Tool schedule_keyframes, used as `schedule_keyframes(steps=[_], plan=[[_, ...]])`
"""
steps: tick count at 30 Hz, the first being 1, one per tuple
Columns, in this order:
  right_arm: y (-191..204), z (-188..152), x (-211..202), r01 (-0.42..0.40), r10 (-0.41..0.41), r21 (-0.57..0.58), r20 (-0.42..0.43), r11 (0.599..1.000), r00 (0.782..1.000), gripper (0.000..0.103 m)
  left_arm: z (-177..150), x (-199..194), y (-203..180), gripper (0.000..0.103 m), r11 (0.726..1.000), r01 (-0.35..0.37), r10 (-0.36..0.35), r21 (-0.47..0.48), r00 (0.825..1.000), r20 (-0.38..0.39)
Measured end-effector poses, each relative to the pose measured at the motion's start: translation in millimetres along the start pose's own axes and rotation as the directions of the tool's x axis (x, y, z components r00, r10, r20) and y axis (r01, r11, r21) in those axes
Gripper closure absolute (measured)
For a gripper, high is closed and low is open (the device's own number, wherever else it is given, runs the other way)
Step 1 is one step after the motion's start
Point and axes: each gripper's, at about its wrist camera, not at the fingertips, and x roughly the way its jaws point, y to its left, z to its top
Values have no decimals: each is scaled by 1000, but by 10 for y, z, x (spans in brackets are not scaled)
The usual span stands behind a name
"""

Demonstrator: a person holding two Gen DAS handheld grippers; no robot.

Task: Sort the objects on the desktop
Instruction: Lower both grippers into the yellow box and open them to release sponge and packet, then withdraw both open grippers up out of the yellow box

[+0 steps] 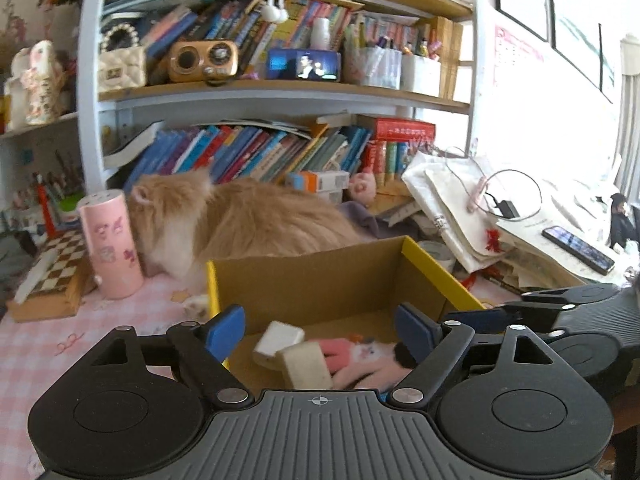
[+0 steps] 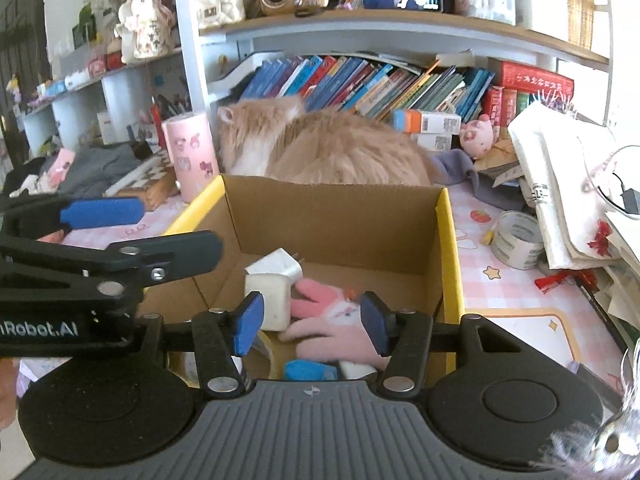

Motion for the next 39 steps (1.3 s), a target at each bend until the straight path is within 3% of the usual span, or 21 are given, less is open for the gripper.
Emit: schedule_keyframes(steps=[13,26,39], plan=[[157,-252,-357,60,-61,43,41,997,997,50,-212,-428,335,14,989,-97,99,-116,995,12],[564,-565,-512,117,-117,71,-3,991,993,46,-655,-947,764,10,963,-204,201,-177,979,-34],[1002,-757,-673,142,-140,46,-36,989,990,45,-976,-1295,991,10,945,-211,204,-251,977,-54]])
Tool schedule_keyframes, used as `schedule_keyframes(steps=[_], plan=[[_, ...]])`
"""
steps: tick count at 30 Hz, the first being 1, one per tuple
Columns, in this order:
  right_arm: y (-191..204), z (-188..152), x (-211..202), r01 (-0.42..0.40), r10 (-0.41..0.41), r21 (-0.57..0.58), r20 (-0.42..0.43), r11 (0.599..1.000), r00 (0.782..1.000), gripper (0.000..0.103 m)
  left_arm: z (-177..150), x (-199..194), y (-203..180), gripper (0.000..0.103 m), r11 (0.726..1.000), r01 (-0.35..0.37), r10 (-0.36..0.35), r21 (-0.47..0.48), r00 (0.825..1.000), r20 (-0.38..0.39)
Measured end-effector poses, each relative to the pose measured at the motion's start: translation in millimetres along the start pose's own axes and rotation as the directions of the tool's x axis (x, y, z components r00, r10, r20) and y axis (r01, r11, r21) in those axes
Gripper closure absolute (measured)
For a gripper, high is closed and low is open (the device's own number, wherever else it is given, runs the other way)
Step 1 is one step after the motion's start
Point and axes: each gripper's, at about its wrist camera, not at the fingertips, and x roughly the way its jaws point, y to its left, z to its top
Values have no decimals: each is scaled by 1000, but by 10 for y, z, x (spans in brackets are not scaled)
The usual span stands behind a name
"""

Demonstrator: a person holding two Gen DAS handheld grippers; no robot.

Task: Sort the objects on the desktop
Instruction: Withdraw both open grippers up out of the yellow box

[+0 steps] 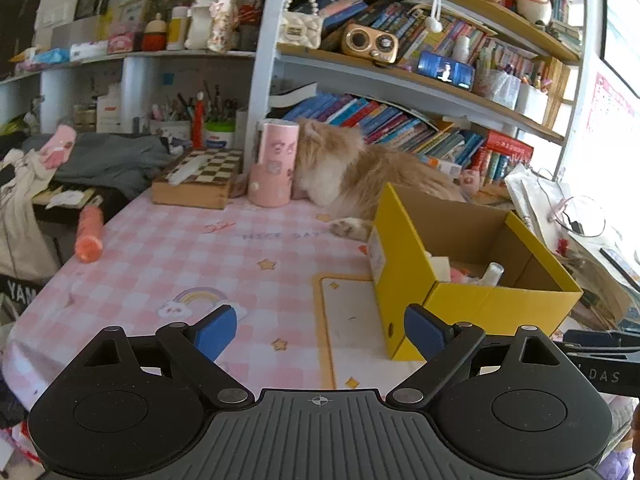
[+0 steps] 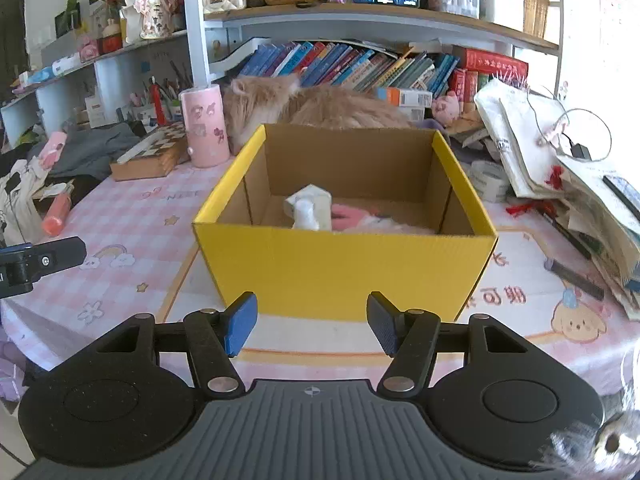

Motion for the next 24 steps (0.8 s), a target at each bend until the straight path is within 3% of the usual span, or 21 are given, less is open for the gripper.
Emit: schedule_keyframes(steps=[8,19,24], plan=[[189,-220,-38,20,-14,104,-56,994,998,44,-138,-93,122,10,999,-32,34,38,998,-59],[573,-425,-51,12,-7,46,-107,999,994,42,-249,-97,106,5,985,5,17,173,992,-127],[617,-467,-78,20,-14,57,-111,998,994,42,-271,-110,129,5,982,13,14,190,990,-138]])
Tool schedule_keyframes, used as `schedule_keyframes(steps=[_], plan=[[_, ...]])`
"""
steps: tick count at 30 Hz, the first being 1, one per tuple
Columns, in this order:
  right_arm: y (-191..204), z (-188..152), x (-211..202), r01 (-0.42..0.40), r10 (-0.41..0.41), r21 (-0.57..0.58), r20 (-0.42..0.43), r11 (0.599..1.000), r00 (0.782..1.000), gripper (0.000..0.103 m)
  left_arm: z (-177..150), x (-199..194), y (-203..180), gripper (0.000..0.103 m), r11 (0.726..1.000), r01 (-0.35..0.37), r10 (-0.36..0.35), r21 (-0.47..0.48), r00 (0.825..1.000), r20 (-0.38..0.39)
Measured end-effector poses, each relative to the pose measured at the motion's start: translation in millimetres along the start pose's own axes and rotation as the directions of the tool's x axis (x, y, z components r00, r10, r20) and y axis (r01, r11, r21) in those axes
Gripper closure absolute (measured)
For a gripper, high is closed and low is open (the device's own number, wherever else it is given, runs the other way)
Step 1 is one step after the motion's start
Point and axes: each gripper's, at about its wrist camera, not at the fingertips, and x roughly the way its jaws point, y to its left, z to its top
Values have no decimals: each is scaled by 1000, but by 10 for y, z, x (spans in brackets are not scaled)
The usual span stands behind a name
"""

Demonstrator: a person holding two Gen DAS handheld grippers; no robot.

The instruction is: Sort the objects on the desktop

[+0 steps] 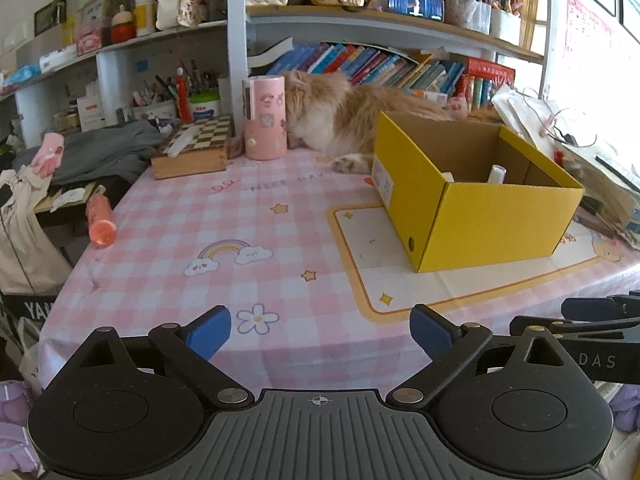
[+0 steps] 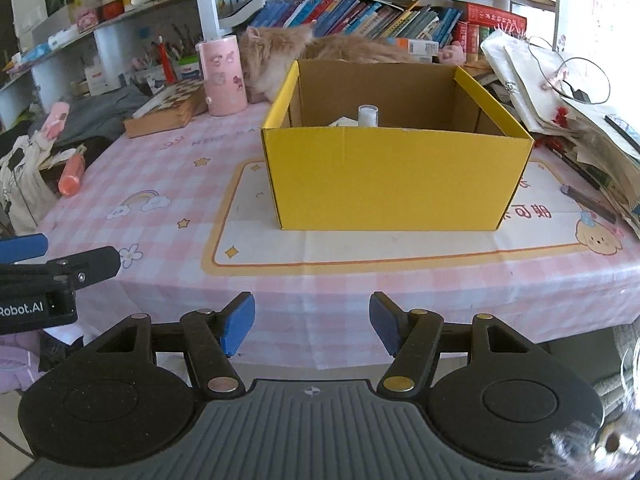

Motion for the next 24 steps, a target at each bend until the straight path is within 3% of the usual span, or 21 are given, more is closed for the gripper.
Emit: schedule_keyframes(steps=[24], plan=[[130,-53,-58,1,-1,-11,-13,1000,1000,40,-56,-60,99,0,1000,-9,9,-11,1000,-12]])
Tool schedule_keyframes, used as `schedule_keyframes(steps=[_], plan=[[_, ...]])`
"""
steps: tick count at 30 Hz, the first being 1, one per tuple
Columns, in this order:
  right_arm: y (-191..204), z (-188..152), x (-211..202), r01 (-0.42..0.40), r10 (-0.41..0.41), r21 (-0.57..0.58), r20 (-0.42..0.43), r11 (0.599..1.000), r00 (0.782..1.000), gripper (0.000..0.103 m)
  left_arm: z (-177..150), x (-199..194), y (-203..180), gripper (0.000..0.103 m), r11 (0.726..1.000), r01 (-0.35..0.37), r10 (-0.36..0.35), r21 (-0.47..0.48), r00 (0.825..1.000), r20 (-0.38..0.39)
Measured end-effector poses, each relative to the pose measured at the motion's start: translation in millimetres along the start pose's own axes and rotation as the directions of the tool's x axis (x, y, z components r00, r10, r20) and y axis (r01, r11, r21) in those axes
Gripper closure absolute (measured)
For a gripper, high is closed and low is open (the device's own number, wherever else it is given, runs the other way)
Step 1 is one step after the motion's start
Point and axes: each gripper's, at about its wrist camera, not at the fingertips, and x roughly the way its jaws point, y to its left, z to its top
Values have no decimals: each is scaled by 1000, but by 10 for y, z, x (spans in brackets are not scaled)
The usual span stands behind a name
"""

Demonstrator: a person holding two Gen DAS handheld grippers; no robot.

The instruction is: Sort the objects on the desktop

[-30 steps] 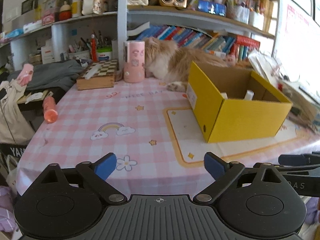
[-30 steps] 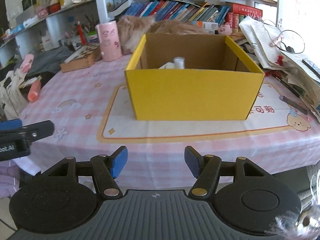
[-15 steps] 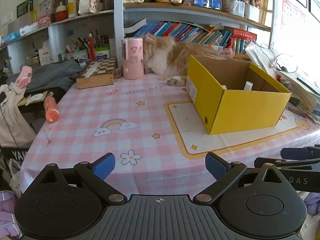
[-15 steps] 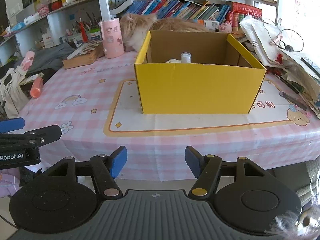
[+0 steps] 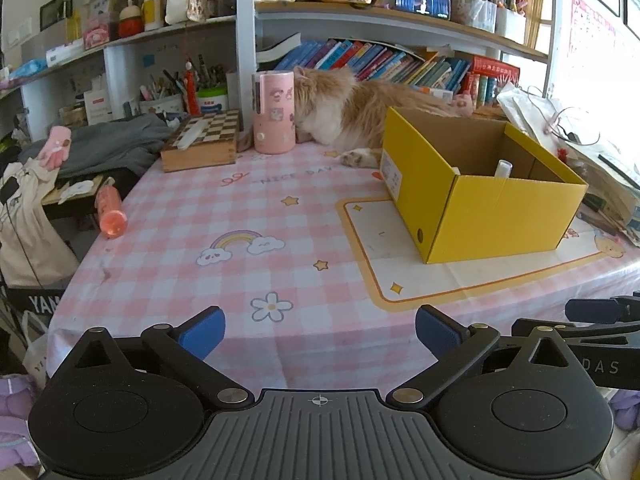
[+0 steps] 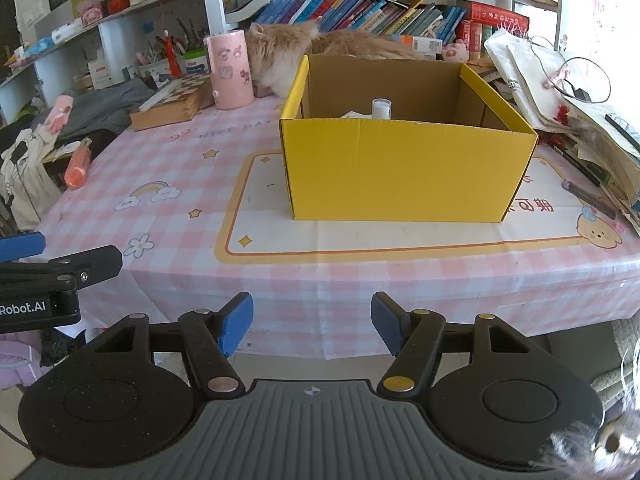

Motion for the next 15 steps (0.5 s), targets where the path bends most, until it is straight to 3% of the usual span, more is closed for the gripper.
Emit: schedule_keyframes(steps=[15], plan=[[43,-49,-33,2,-2,3,-7,1000,1000,37,-52,-39,46,0,1000,2,-2,-8,1000,-21]])
